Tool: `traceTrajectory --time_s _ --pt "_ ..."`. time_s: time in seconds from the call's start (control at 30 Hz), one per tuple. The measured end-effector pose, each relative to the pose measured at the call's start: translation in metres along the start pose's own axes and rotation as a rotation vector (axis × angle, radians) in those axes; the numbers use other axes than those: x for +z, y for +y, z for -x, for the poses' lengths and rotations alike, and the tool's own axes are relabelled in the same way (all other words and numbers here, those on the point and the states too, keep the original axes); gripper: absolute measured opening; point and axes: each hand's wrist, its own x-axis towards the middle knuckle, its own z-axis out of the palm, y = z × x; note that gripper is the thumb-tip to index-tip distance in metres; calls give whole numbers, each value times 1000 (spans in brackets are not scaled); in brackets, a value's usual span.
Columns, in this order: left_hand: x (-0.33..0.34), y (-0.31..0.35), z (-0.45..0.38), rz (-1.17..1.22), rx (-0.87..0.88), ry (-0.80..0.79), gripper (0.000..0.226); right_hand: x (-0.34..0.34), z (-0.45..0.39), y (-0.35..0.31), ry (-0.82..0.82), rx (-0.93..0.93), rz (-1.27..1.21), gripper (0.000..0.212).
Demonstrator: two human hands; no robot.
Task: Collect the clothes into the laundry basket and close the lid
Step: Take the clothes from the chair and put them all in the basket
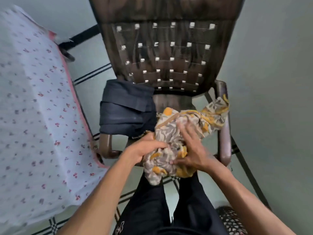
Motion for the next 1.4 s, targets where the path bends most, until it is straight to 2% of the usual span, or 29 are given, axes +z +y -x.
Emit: traceTrajectory --time_s 0.07,0.13,0.2,0.27,0.33,0.37,0.43,0.5,0.57,0.63,0.73,0.8,0.9,0.97,1.07,1.13,1.2,1.3,1.4 --pt "-40 -6 13 -47 28 -24 51 23 -29 -32 -61 -62 -152 90" --pt "-79 -13 18 -12 47 -5 41 41 -53 -53 43 -43 -203 62" --pt "-121 -20 17 107 73 130 47 56 -75 -67 100 25 -194 45" --pt "-167 -30 0 169 118 419 58 71 -95 -78 163 109 -248 38" --pt "-201 -38 -30 32 176 666 70 79 -105 -79 253 218 -400 31" --pt "-212 -36 -45 -36 188 712 80 81 -108 -77 294 273 -473 29" --pt "-222 -29 -79 -186 187 675 105 84 -111 -68 355 365 -600 19" --pt "-225 -26 -109 -477 128 644 116 87 -115 -60 373 469 -644 19" --pt "-227 -25 -122 -677 76 703 107 87 -117 -55 402 561 -691 19" --pt "-234 -26 -122 -720 94 743 90 87 -119 -57 435 616 -729 14" --pt "-247 -23 -107 -751 177 795 49 85 -126 -70 448 651 -789 11" --pt "-252 -15 -86 -746 252 737 20 83 -128 -83 424 660 -808 10" --pt "-235 -4 -46 -690 359 529 21 79 -120 -104 411 609 -815 7" --pt "-204 -2 -15 -609 427 355 7 75 -103 -122 427 560 -834 9" --pt "-152 -13 25 -391 458 110 15 72 -63 -134 504 588 -969 15" --pt "-127 -22 41 -195 472 1 15 72 -33 -134 546 621 -1111 27" --pt "-101 -26 49 -122 491 -102 17 71 4 -128 600 616 -1250 38" --pt "-53 -40 60 -160 500 -250 17 78 67 -113 715 580 -1398 16" --pt "12 -59 73 -265 483 -403 15 89 139 -91 904 574 -1435 22"
